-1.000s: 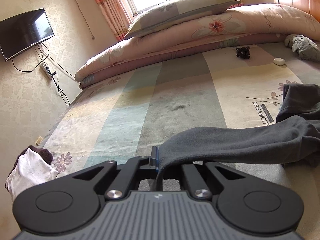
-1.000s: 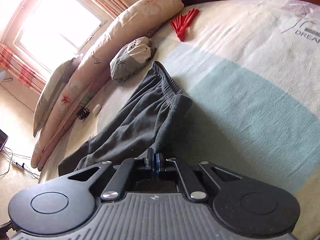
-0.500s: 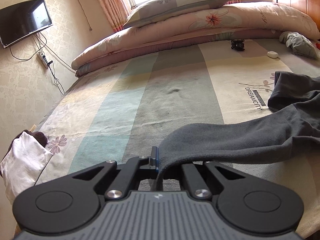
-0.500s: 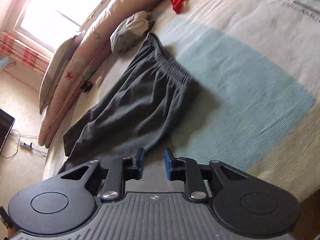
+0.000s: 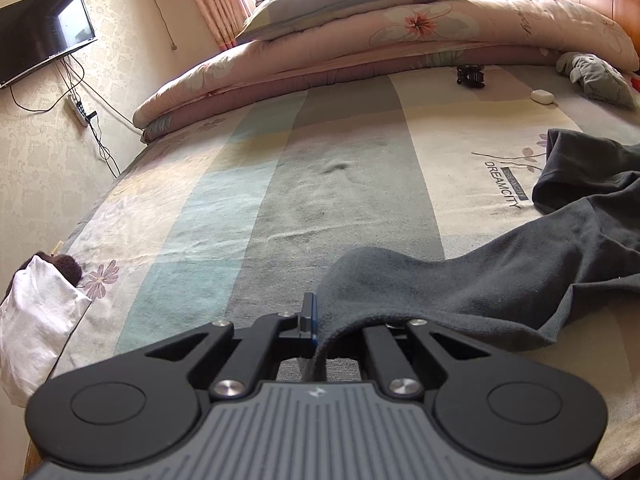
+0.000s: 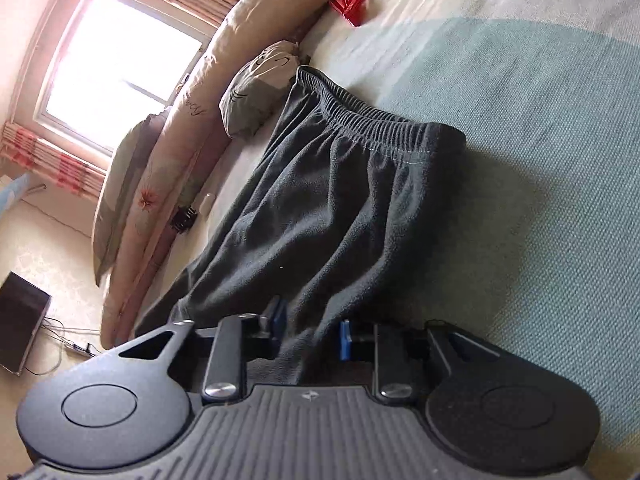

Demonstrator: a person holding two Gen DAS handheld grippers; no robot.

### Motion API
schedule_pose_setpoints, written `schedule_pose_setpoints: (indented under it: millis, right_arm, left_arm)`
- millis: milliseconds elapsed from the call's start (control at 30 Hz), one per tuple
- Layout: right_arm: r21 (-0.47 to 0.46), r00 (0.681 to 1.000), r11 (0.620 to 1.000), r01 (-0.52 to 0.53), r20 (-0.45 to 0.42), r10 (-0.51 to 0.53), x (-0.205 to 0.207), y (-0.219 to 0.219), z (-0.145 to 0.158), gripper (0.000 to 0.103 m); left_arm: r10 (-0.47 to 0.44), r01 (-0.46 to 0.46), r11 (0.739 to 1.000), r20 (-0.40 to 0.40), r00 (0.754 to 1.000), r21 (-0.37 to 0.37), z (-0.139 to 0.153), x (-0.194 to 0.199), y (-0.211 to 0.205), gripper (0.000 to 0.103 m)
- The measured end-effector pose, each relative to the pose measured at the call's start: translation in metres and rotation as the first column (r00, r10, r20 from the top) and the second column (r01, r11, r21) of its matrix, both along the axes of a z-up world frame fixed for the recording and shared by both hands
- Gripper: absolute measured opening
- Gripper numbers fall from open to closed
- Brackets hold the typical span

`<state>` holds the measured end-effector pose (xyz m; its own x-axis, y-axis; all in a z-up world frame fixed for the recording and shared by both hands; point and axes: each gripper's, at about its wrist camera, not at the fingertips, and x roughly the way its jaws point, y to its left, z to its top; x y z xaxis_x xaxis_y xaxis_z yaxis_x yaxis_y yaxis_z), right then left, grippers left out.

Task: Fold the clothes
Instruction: 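Lower the leg cuff onto the bed and open the left gripper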

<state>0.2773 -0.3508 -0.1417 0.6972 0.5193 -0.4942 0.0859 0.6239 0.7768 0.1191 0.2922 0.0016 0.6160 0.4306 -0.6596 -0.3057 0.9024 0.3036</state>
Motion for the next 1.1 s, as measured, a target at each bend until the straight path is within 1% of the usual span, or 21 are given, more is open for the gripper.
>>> schedule_pose_setpoints:
  millis: [33, 100, 167, 233, 333, 367, 467, 533, 633, 667, 700, 767, 833, 900, 1000, 1100]
  right_arm:
    - [-0.017, 1.0, 1.0, 0.001, -0.005, -0.002, 0.0, 0.0, 0.0, 0.003]
    - [-0.013, 1.0, 1.0, 0.001, 0.02, -0.001, -0.008, -0.007, 0.008, 0.003]
    - [-0.031, 0.998, 0.999, -0.006, 0.059, 0.008, -0.015, -0.013, 0.021, 0.003]
    - [-0.069, 0.997, 0.998, -0.004, 0.081, 0.01, -0.022, -0.021, 0.036, 0.003]
    - [-0.059, 0.997, 0.998, 0.004, 0.082, 0.001, -0.028, -0.038, 0.052, 0.003]
    - [-0.063, 0.997, 0.998, 0.005, 0.078, 0.0, -0.031, -0.043, 0.057, 0.003]
    - [-0.092, 1.0, 0.996, 0.004, 0.032, -0.001, -0.036, -0.049, 0.051, 0.003]
    - [-0.111, 1.0, 0.994, 0.001, -0.001, -0.002, -0.039, -0.052, 0.046, 0.003]
    - [-0.14, 0.999, 0.99, -0.003, -0.049, -0.004, -0.044, -0.058, 0.038, 0.004]
    - [-0.15, 0.998, 0.989, -0.005, -0.065, -0.005, -0.046, -0.059, 0.036, 0.007]
    - [-0.16, 0.997, 0.987, -0.007, -0.081, -0.007, -0.047, -0.061, 0.033, 0.011]
    - [-0.212, 0.995, 0.977, -0.006, -0.097, -0.015, -0.052, -0.061, 0.03, 0.013]
    - [-0.23, 0.995, 0.973, 0.004, -0.094, -0.026, -0.056, -0.065, 0.032, 0.014]
    - [-0.243, 0.995, 0.97, 0.014, -0.089, -0.037, -0.061, -0.069, 0.035, 0.019]
    - [-0.316, 0.995, 0.948, 0.045, -0.074, -0.072, -0.063, -0.075, 0.045, 0.025]
    - [-0.351, 0.995, 0.934, 0.06, -0.05, -0.083, -0.062, -0.08, 0.054, 0.027]
  left_arm:
    - [-0.004, 0.004, 1.0, 0.0, 1.0, 0.007, 0.0, -0.001, -0.001, 0.003]
    - [-0.01, 0.01, 1.0, 0.007, 1.0, 0.022, 0.002, -0.003, -0.004, 0.003]
    - [-0.016, 0.015, 0.999, 0.027, 0.999, 0.037, 0.007, -0.007, -0.004, 0.003]
    - [-0.019, 0.017, 0.999, 0.047, 0.999, 0.036, 0.012, -0.011, -0.004, 0.003]
    - [-0.037, 0.034, 0.999, 0.062, 0.997, 0.043, 0.017, -0.018, -0.005, 0.003]
    - [-0.047, 0.045, 0.998, 0.061, 0.997, 0.044, 0.018, -0.021, -0.007, 0.003]
    - [-0.087, 0.084, 0.994, 0.044, 0.995, 0.064, 0.011, -0.029, -0.012, 0.003]
    - [-0.096, 0.094, 0.993, 0.024, 0.995, 0.072, 0.003, -0.034, -0.014, 0.003]
    - [-0.094, 0.095, 0.994, -0.023, 0.995, 0.045, -0.014, -0.038, -0.009, 0.005]
    - [-0.091, 0.092, 0.995, -0.044, 0.995, 0.029, -0.021, -0.04, -0.007, 0.008]
    - [-0.082, 0.083, 0.996, -0.066, 0.994, 0.013, -0.028, -0.042, -0.004, 0.01]
    - [-0.065, 0.066, 0.998, -0.105, 0.992, 0.003, -0.04, -0.045, 0.001, 0.01]
    - [-0.036, 0.035, 0.999, -0.135, 0.99, -0.01, -0.049, -0.05, 0.009, 0.01]
    - [-0.01, 0.006, 0.999, -0.151, 0.988, -0.032, -0.054, -0.055, 0.018, 0.012]
    - [0.045, -0.048, 0.999, -0.177, 0.983, -0.014, -0.055, -0.058, 0.028, 0.016]
    - [0.106, -0.106, 0.994, -0.173, 0.979, 0.005, -0.048, -0.059, 0.038, 0.015]
